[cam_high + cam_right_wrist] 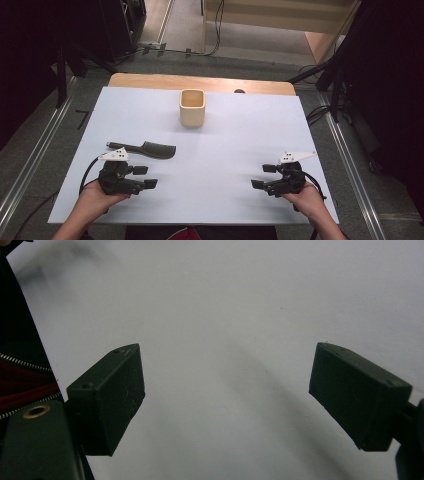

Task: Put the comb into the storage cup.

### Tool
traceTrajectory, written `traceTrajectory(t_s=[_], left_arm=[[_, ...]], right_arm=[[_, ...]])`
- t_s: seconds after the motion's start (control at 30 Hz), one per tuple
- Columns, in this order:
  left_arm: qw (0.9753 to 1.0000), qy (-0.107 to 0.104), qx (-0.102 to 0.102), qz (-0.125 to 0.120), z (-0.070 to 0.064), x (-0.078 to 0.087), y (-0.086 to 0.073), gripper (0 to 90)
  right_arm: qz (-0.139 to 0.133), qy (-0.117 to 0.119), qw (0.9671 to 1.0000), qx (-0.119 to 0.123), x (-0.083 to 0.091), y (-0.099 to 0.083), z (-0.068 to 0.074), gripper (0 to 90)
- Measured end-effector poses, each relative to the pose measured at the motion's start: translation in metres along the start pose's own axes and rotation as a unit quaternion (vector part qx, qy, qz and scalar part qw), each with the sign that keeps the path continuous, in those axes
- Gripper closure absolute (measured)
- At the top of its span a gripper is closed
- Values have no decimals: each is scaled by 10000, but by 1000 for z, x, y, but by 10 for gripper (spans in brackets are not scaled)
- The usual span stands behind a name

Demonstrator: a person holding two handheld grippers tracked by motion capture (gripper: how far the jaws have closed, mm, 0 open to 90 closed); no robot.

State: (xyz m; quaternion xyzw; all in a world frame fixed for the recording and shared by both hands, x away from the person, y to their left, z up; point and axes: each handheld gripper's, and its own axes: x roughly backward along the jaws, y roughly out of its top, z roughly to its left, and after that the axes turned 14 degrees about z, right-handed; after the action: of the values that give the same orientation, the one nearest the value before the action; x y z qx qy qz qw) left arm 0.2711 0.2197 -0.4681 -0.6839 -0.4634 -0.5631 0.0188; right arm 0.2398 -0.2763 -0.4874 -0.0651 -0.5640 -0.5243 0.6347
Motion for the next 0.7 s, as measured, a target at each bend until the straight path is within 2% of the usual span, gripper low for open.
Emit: traceTrajectory(t_s=[0.2, 0.7], left_arm=[[9999, 27, -75, 116, 1, -5, 1, 294], [9999, 17, -80, 130, 1, -4, 1, 294]], right_arm=[[81, 35, 9999, 92, -4, 1, 2, 129], [96, 13, 10000, 26, -4, 1, 0, 129]])
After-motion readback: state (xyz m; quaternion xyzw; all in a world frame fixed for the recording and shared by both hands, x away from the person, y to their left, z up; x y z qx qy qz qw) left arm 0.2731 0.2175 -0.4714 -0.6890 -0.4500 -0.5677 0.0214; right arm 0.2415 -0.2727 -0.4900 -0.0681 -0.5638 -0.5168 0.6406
